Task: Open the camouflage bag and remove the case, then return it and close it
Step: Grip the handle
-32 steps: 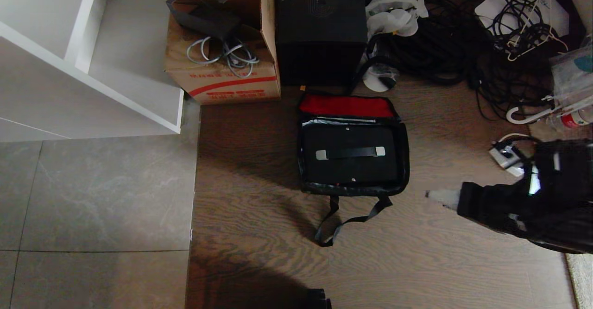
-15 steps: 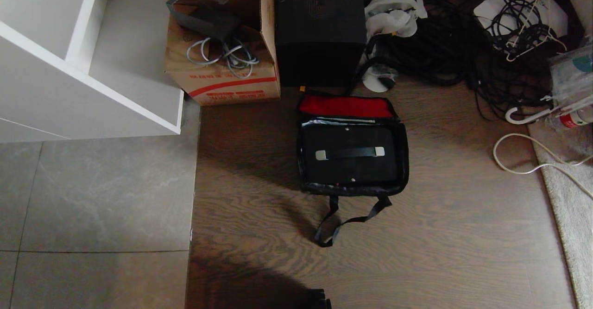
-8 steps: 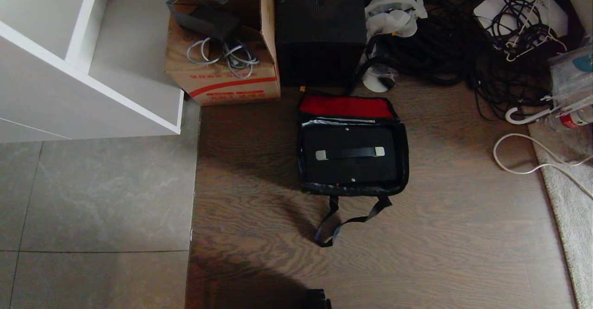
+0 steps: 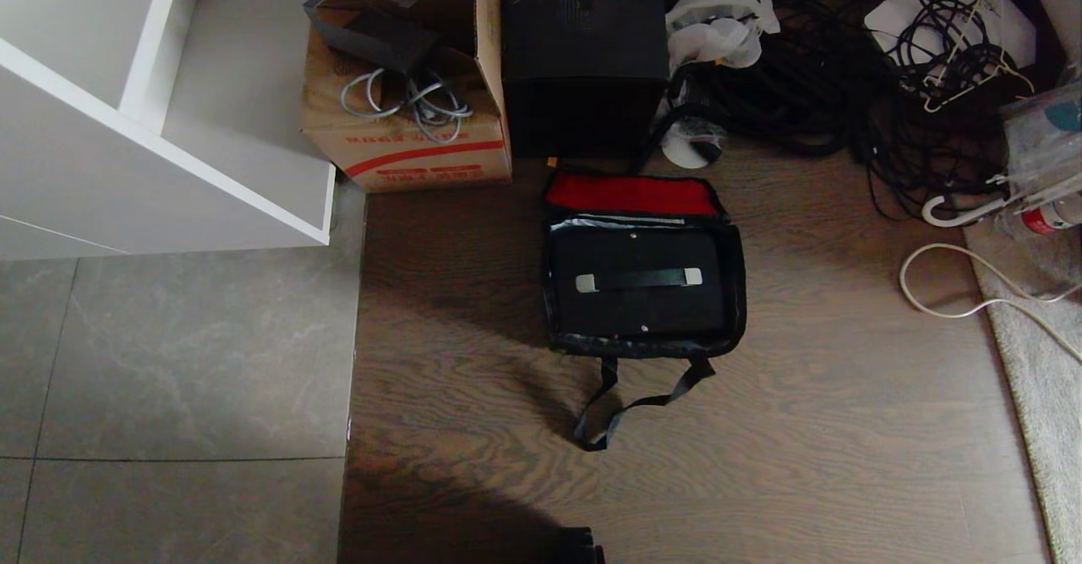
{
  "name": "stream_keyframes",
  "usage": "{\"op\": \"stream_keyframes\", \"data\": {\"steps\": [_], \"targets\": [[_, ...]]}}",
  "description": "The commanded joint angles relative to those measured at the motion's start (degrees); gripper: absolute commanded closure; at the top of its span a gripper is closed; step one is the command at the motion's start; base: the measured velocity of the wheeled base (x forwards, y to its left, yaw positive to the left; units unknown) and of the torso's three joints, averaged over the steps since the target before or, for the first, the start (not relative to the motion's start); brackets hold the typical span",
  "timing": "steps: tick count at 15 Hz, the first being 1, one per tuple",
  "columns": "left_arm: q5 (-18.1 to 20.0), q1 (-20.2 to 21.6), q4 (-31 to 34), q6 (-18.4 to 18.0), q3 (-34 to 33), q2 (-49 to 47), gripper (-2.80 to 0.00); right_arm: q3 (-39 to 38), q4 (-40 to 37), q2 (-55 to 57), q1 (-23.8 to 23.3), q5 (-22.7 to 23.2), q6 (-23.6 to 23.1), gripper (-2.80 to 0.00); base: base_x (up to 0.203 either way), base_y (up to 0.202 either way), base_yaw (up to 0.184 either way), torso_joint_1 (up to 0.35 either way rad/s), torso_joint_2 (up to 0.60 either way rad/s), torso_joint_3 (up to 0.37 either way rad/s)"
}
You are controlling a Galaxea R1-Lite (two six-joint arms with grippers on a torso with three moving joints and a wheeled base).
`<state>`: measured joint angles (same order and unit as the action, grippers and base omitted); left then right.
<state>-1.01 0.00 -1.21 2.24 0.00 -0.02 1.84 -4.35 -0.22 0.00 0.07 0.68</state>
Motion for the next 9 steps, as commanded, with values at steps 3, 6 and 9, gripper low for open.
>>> {"op": "stream_keyframes", "data": {"steps": [3,6,9], "targets": [[0.0,0.0,0.0,0.0,-0.5,0.0,0.00,0.0,0.0,0.1,0.0,0.0,0.0,0.00,0.000,0.000,0.000,0.000,0.00,0.000],[0.0,0.0,-0.1,0.0,-0.5,0.0,0.00,0.0,0.0,0.1,0.0,0.0,0.0,0.00,0.000,0.000,0.000,0.000,0.00,0.000],[0.0,0.0,0.0,0.0,-0.5,0.0,0.00,0.0,0.0,0.1,0.0,0.0,0.0,0.00,0.000,0.000,0.000,0.000,0.00,0.000]]}}
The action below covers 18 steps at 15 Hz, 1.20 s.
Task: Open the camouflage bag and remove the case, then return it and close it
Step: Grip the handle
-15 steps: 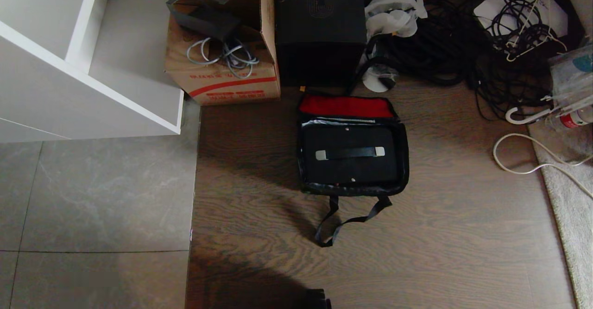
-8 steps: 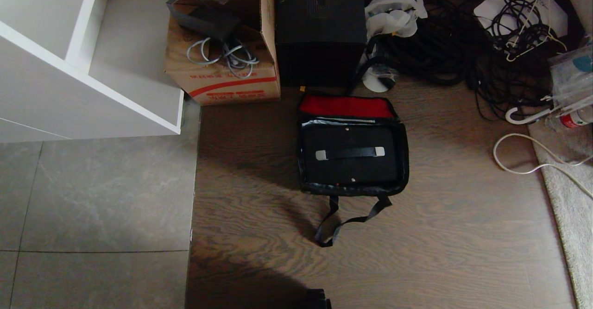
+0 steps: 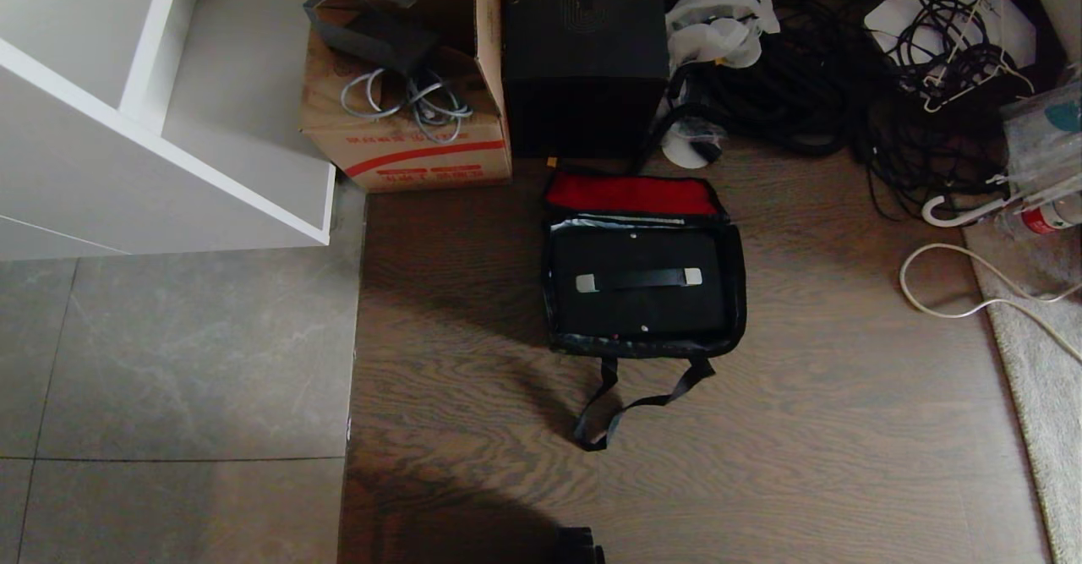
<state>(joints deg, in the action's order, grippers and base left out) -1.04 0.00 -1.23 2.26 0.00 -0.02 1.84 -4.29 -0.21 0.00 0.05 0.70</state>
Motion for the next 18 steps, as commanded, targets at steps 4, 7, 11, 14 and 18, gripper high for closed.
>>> {"op": "stream_keyframes", "data": {"steps": [4,7,11,14,18], "targets": [[0.0,0.0,0.0,0.0,-0.5,0.0,0.00,-0.1,0.0,0.1,0.0,0.0,0.0,0.00,0.000,0.000,0.000,0.000,0.00,0.000],[0.0,0.0,-0.1,0.0,-0.5,0.0,0.00,0.0,0.0,0.1,0.0,0.0,0.0,0.00,0.000,0.000,0.000,0.000,0.00,0.000],[0.0,0.0,0.0,0.0,-0.5,0.0,0.00,0.0,-0.2,0.1,0.0,0.2,-0.1,0.00,0.000,0.000,0.000,0.000,0.00,0.000],[0.0,0.0,0.0,0.0,-0.5,0.0,0.00,0.0,-0.1,0.2,0.0,-0.1,1.7,0.00,0.000,0.000,0.000,0.000,0.00,0.000],[0.0,0.0,0.0,0.0,-0.5,0.1,0.00,0.0,-0.1,0.1,0.0,-0.1,1.7,0.00,0.000,0.000,0.000,0.000,0.00,0.000]]}}
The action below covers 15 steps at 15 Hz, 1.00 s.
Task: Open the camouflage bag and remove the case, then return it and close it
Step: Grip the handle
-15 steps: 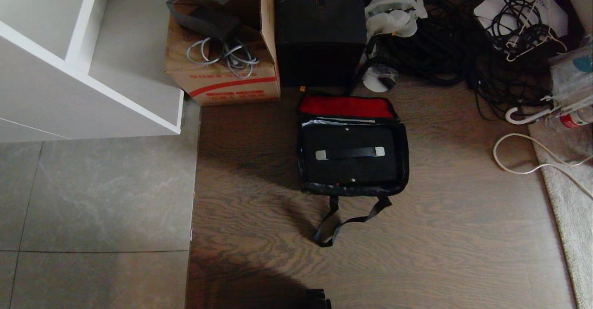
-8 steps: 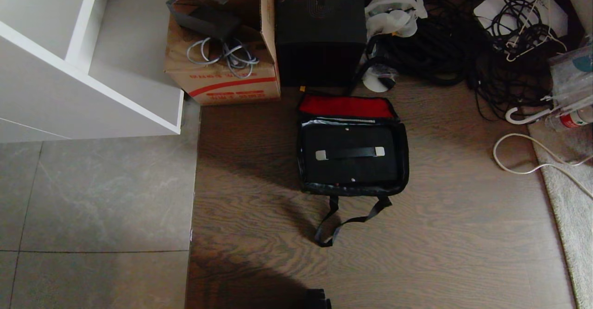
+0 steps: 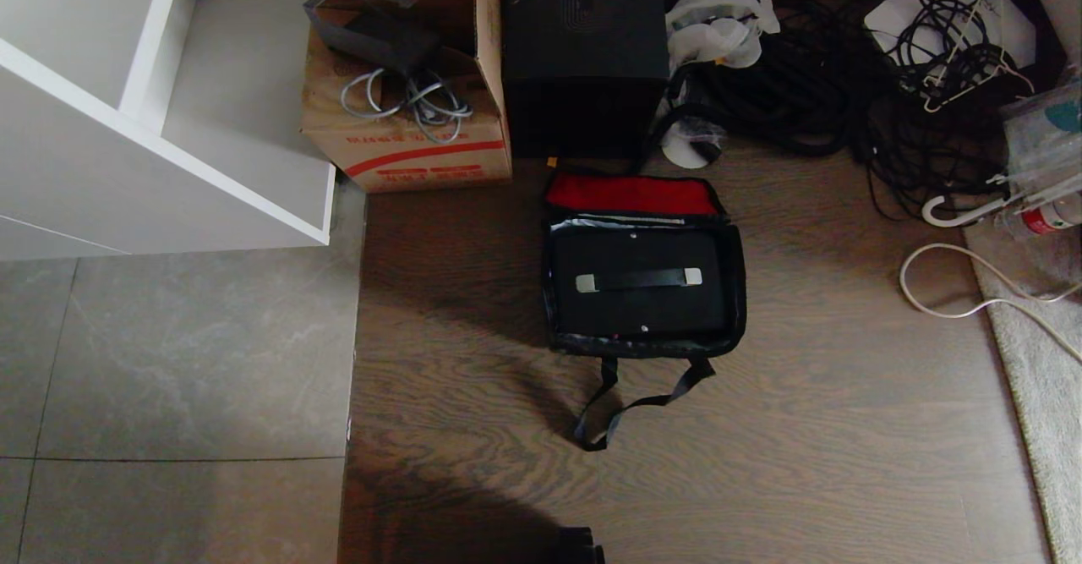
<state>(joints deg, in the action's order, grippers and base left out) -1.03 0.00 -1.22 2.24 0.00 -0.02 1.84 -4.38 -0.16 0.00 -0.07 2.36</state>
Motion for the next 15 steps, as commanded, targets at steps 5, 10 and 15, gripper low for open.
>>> {"op": "stream_keyframes", "data": {"steps": [5,10,15], "targets": [[0.0,0.0,0.0,0.0,-0.5,0.1,0.00,0.0,0.0,0.1,0.0,0.0,0.0,0.00,0.000,0.000,0.000,0.000,0.00,0.000],[0.0,0.0,0.0,0.0,-0.5,0.0,0.00,0.0,0.0,0.1,0.0,0.0,0.0,0.00,0.000,0.000,0.000,0.000,0.00,0.000],[0.0,0.0,0.0,0.0,-0.5,0.0,0.00,0.0,0.0,0.1,0.0,0.0,0.0,0.00,0.000,0.000,0.000,0.000,0.00,0.000]]}}
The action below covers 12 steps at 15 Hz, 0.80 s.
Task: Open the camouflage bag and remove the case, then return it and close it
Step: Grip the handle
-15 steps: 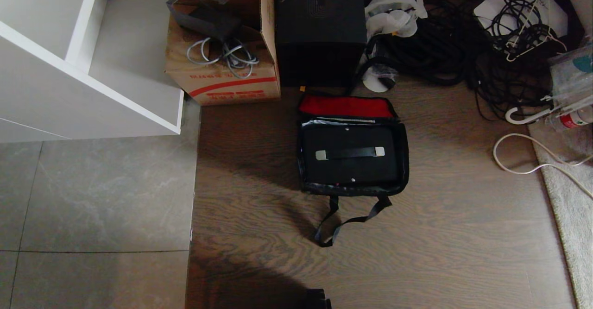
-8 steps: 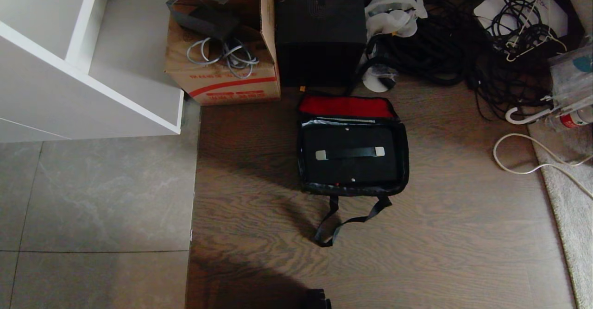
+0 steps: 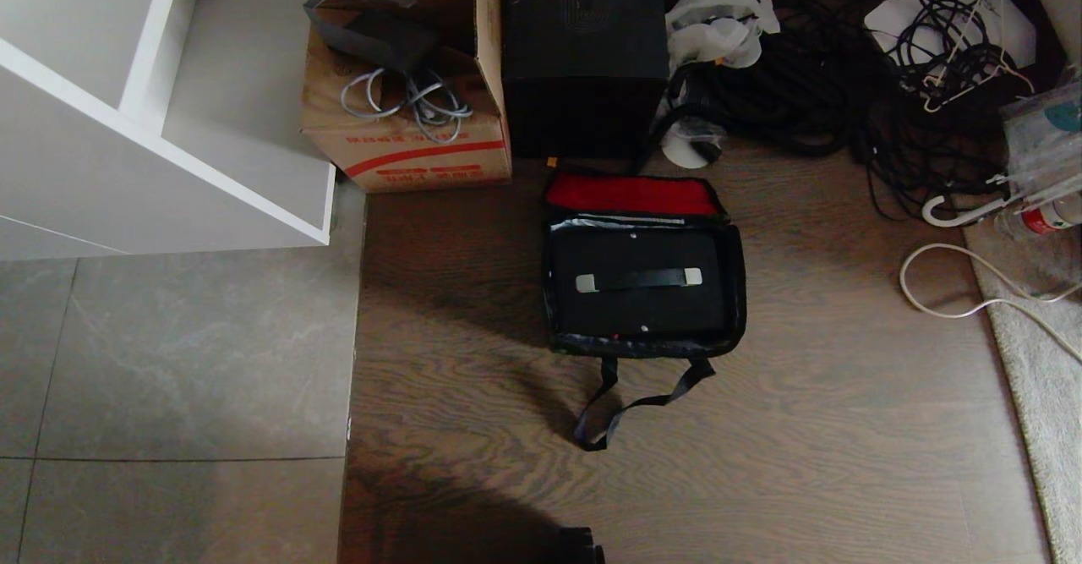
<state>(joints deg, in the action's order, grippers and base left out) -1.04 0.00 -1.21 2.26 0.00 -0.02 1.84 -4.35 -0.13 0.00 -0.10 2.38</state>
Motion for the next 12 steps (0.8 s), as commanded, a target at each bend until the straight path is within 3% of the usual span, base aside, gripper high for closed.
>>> {"op": "stream_keyframes", "data": {"steps": [1,12], "targets": [[0.0,0.0,0.0,0.0,-0.5,0.0,0.00,0.0,0.0,0.0,0.0,0.0,0.0,0.00,0.000,0.000,0.000,0.000,0.00,0.000],[0.0,0.0,0.0,0.0,-0.5,0.0,0.00,0.0,0.0,0.1,0.0,0.0,0.1,0.00,0.000,0.000,0.000,0.000,0.00,0.000]]}}
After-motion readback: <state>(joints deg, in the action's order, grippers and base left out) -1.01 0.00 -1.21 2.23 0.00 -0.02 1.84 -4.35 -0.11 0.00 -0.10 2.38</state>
